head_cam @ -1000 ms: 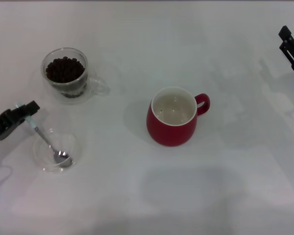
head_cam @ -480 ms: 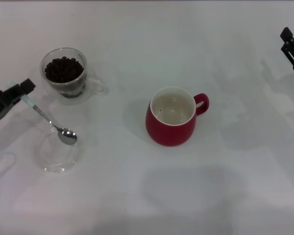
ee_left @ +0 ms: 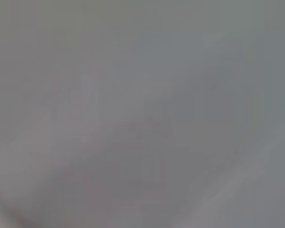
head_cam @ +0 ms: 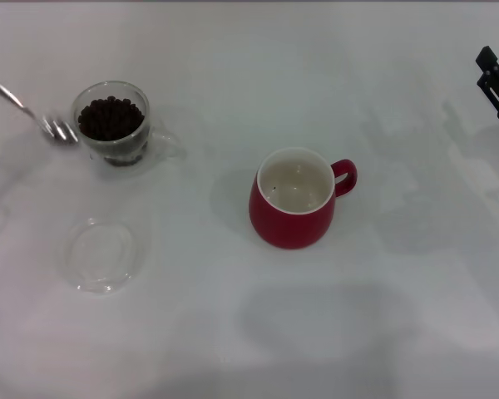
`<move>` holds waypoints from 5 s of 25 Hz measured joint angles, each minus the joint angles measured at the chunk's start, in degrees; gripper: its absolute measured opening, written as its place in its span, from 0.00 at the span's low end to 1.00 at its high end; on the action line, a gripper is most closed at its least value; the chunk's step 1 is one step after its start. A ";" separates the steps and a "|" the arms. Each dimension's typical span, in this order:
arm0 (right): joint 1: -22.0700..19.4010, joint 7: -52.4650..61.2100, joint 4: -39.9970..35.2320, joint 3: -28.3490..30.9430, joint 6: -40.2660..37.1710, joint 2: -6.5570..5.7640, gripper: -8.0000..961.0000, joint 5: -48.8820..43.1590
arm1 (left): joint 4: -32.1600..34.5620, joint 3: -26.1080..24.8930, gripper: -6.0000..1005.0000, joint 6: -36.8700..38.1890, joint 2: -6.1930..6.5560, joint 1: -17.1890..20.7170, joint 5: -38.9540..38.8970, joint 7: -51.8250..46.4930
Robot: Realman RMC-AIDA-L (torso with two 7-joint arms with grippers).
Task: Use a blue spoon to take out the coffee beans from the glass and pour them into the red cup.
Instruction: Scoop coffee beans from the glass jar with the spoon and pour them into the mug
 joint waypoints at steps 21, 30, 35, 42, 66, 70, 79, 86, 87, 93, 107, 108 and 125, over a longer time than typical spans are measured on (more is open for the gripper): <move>-0.57 0.09 -0.41 0.00 -0.42 0.09 0.74 0.53 | -1.59 0.16 0.14 -21.68 -4.74 -14.85 6.82 30.89; -0.70 0.09 -0.42 0.00 -0.57 0.09 0.74 1.23 | 2.09 0.11 0.14 -27.35 -6.12 -14.97 7.10 33.55; -0.71 0.09 -0.51 0.00 -0.82 0.09 0.74 1.24 | 2.41 -0.33 0.14 -28.49 -6.25 -13.61 3.79 26.02; -0.80 0.11 -0.40 0.03 -1.63 0.09 0.74 1.58 | 1.96 -0.07 0.14 -29.80 -5.41 -10.49 -0.37 8.51; -0.79 0.18 -0.51 -0.38 -1.86 0.09 0.74 1.93 | 2.40 0.07 0.14 -29.90 -5.28 -9.96 0.25 1.65; -0.79 0.18 -0.42 -0.42 -1.72 0.09 0.74 1.93 | 2.40 0.06 0.14 -29.82 -5.47 -9.72 0.24 -0.12; -0.73 0.18 -0.51 -0.19 -1.00 0.09 0.74 1.93 | 3.23 0.15 0.14 -29.43 -5.62 -9.71 0.38 -0.78; -0.58 0.18 -0.51 0.00 -0.14 0.16 0.74 1.92 | 3.42 0.16 0.14 -29.43 -5.64 -9.38 1.04 -2.07; -0.54 0.18 -0.51 0.03 -0.03 0.17 0.74 1.93 | 3.62 0.16 0.14 -29.42 -5.66 -9.25 1.06 -2.12; -0.42 0.18 -0.51 0.03 0.49 0.18 0.74 1.93 | 4.15 0.15 0.14 -27.82 -5.68 -8.53 1.04 -2.95; -0.70 0.17 -0.12 0.00 0.57 0.12 0.74 1.93 | 4.15 -0.31 0.14 -21.42 -5.61 -5.72 -0.81 -6.22; -0.70 0.16 -0.09 -0.01 0.57 0.10 0.74 1.92 | 4.16 -0.34 0.14 -20.24 -5.63 -5.46 -1.07 -6.46; -0.79 0.05 0.01 -0.46 0.21 0.09 0.74 1.56 | 6.88 0.15 0.14 -11.79 -5.28 -12.42 6.06 -8.17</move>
